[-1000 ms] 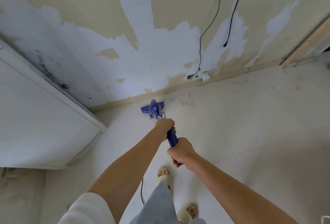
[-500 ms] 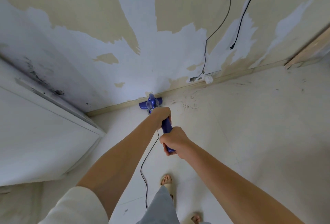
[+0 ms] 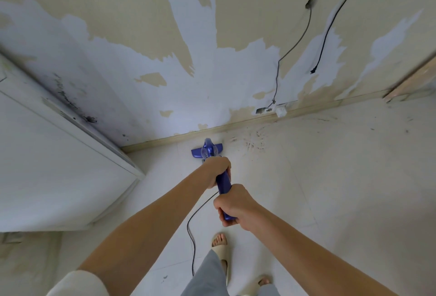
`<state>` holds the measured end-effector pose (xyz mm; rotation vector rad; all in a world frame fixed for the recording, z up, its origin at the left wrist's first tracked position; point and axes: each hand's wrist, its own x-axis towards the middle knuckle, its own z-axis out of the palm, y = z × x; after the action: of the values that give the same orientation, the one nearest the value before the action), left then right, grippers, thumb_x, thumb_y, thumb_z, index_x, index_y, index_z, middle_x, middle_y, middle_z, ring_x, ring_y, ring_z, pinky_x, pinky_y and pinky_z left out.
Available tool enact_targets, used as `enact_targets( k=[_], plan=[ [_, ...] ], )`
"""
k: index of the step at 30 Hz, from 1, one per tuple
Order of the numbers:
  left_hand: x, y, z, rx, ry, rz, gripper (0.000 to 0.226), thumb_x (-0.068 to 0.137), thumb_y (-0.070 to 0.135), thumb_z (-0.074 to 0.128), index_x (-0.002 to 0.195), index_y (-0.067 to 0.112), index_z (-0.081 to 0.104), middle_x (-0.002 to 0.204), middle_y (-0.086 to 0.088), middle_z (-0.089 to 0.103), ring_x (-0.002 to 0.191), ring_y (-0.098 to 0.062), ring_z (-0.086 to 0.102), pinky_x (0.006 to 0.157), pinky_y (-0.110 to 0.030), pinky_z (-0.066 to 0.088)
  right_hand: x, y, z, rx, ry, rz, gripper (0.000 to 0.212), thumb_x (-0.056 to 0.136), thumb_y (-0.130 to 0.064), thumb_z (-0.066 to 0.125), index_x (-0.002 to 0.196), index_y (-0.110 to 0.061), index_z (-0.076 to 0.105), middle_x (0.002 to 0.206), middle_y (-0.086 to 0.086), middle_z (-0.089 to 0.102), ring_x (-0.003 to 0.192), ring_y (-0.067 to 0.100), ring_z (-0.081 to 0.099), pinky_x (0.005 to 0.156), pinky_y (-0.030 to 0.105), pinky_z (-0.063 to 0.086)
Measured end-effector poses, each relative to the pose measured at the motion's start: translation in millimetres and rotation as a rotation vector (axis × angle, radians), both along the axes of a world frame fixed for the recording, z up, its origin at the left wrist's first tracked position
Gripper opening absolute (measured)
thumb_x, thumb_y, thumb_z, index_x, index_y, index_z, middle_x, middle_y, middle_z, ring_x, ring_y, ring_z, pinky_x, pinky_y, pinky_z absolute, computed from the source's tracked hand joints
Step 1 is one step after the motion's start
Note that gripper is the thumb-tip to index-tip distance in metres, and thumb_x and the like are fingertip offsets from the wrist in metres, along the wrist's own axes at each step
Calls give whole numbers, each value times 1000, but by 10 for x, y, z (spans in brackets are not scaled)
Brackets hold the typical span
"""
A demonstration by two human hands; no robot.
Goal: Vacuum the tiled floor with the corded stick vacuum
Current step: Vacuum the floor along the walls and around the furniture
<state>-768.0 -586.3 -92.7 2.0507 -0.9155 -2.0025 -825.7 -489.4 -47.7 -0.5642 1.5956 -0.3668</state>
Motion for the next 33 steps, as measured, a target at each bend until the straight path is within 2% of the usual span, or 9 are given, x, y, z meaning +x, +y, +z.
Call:
enact_targets(
  k=[4,8,10,12,15,20,24,28,33],
  plan=[
    [-3,-77,-29,-8,-28,12,1,85,1,51,85,1,51,70,-12,54,61,-20,50,71,-29,48,26,-102,-110,2,42,8,25,81,3,51,106,-2,52,67,7,54,46,10,50,37,17,43],
    [0,-105,-146,-32,-50,41,8,88,0,45,96,1,48,64,-11,53,53,-18,49,44,-23,45,90,-120,-256,6,97,26,27,81,2,49,107,-4,51,71,7,54,44,10,50,37,17,42],
    [-4,-131,-150,-20,-25,62,8,91,0,45,98,2,47,65,-10,52,54,-17,48,40,-21,43,77,-144,-277,6,106,30,28,81,2,49,108,-4,51,70,7,54,44,11,51,36,17,41],
    [-9,-156,-145,11,28,99,6,92,-1,47,97,2,46,67,-10,51,56,-17,48,44,-23,45,40,-178,-265,3,116,49,28,82,2,50,110,-2,53,68,7,55,45,10,51,37,17,42],
    [-54,-193,-103,50,93,160,6,93,-1,49,92,4,46,69,-10,52,58,-17,49,52,-25,47,-67,-231,-206,-3,119,86,18,83,2,51,100,-3,52,65,6,54,47,11,51,40,20,44],
    [-174,-22,-78,52,122,181,5,93,0,49,96,3,47,71,-10,53,59,-17,52,52,-25,48,-188,-91,-156,23,161,111,15,82,3,50,95,-3,51,62,6,53,48,12,51,44,21,45],
    [-147,123,-96,52,113,155,5,91,0,50,95,2,48,67,-10,52,56,-17,49,43,-22,46,-178,88,-64,32,147,119,16,82,3,51,97,-4,52,62,5,53,46,10,50,42,20,45],
    [-113,142,41,117,219,233,9,90,1,55,84,4,48,65,-7,50,57,-15,47,56,-23,45,-247,53,136,18,97,128,9,83,3,53,87,-6,52,62,6,53,46,10,50,41,19,46],
    [-178,104,89,113,236,262,11,89,2,53,81,6,47,62,-6,49,56,-15,47,53,-23,44,-276,-7,146,14,119,119,7,84,2,53,86,-4,53,60,6,53,45,10,49,42,20,46]
  ],
)
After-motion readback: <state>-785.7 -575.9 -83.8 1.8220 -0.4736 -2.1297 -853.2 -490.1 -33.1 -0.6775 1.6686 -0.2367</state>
